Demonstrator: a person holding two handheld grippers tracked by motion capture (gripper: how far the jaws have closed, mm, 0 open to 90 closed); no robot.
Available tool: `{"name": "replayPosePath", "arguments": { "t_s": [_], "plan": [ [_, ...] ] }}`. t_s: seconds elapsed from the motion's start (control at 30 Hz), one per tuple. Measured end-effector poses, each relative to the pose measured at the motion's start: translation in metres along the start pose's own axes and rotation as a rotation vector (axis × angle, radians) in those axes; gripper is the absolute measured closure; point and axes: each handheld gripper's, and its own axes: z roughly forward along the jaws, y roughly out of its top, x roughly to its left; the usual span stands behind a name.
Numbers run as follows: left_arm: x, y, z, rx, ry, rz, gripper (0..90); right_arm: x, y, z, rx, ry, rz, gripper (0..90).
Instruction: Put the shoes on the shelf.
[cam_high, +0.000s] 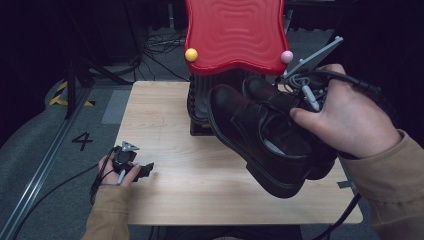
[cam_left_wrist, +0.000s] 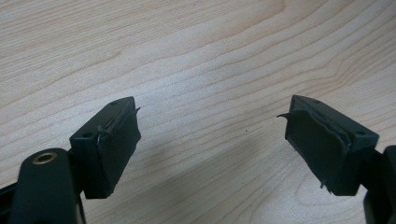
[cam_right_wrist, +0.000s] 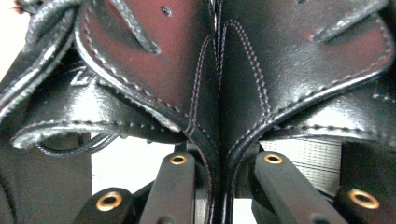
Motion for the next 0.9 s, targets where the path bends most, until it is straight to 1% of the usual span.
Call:
{"name": "replayPosePath", "arguments": {
  "t_s": [0.07,0.1,0.17,0.27,0.33,0.37,0.4,0.43,0.47,0.5,0.53,0.57,0.6,0.63,0.7,0.73,0.77,0.8,0.83,0.87,0.9],
  "plan": [
    [0.0,0.0,-0.001,0.0,-0.004,0.001,18.2,0.002,0.001,-0.007,-0.006,-0.002,-0.007,82.3],
    [0.0,0.0,0.0,-0.001,0.002,-0.001,18.2,0.003,0.001,-0.01,-0.007,-0.001,-0.007,82.3],
    [0.0,0.0,0.0,0.003,-0.004,0.0,18.2,0.005,0.004,-0.017,-0.009,-0.005,-0.008,82.3],
    [-0.001,0.0,0.001,-0.006,-0.004,-0.003,18.2,0.007,0.012,-0.028,-0.021,0.008,-0.007,82.3],
    [-0.001,0.0,0.0,-0.01,0.0,-0.001,18.2,0.008,0.02,-0.034,-0.035,0.012,0.005,82.3],
    [-0.001,0.0,-0.001,-0.003,-0.009,-0.004,18.2,0.008,0.026,-0.037,-0.042,0.004,0.003,82.3],
    [-0.001,-0.001,-0.001,-0.015,-0.009,-0.008,18.2,0.009,0.03,-0.038,-0.047,0.007,0.015,82.3],
    [-0.001,-0.001,-0.002,-0.019,-0.006,-0.009,18.2,0.009,0.037,-0.041,-0.049,0.001,0.023,82.3],
    [-0.001,0.0,-0.003,-0.014,-0.012,-0.004,18.2,0.009,0.042,-0.042,-0.055,-0.005,0.029,82.3],
    [-0.001,-0.001,-0.002,-0.031,-0.01,-0.01,18.2,0.009,0.047,-0.043,-0.063,-0.007,0.037,82.3],
    [-0.001,-0.001,-0.003,-0.036,-0.005,-0.007,18.2,0.009,0.053,-0.044,-0.07,-0.012,0.042,82.3],
    [-0.001,0.0,-0.004,-0.033,-0.015,-0.007,18.2,0.008,0.058,-0.045,-0.08,-0.015,0.053,82.3],
    [-0.001,-0.001,-0.004,-0.037,-0.014,-0.007,18.2,0.008,0.064,-0.046,-0.089,-0.017,0.062,82.3],
    [-0.002,-0.001,-0.003,-0.054,-0.005,-0.011,18.2,0.007,0.069,-0.048,-0.097,-0.021,0.066,82.3],
    [-0.003,-0.001,-0.004,-0.051,-0.002,-0.012,18.2,0.005,0.08,-0.05,-0.119,-0.025,0.081,82.3],
    [-0.003,-0.001,-0.004,-0.057,-0.002,-0.012,18.2,0.004,0.086,-0.051,-0.127,-0.029,0.09,82.3],
    [-0.003,-0.001,-0.004,-0.054,0.0,-0.005,18.2,0.003,0.092,-0.052,-0.136,-0.032,0.097,82.4],
    [-0.003,-0.001,-0.005,-0.05,-0.007,-0.003,18.1,0.002,0.097,-0.052,-0.149,-0.035,0.101,82.3],
    [-0.003,-0.001,-0.005,-0.05,-0.007,-0.003,18.2,0.002,0.097,-0.052,-0.149,-0.035,0.101,82.3],
    [-0.003,-0.001,-0.004,-0.061,-0.003,-0.006,18.2,0.002,0.109,-0.054,-0.178,-0.044,0.112,82.4],
    [-0.003,-0.001,-0.004,-0.061,-0.005,-0.006,18.1,0.001,0.113,-0.055,-0.185,-0.046,0.119,82.3]
  ]
}}
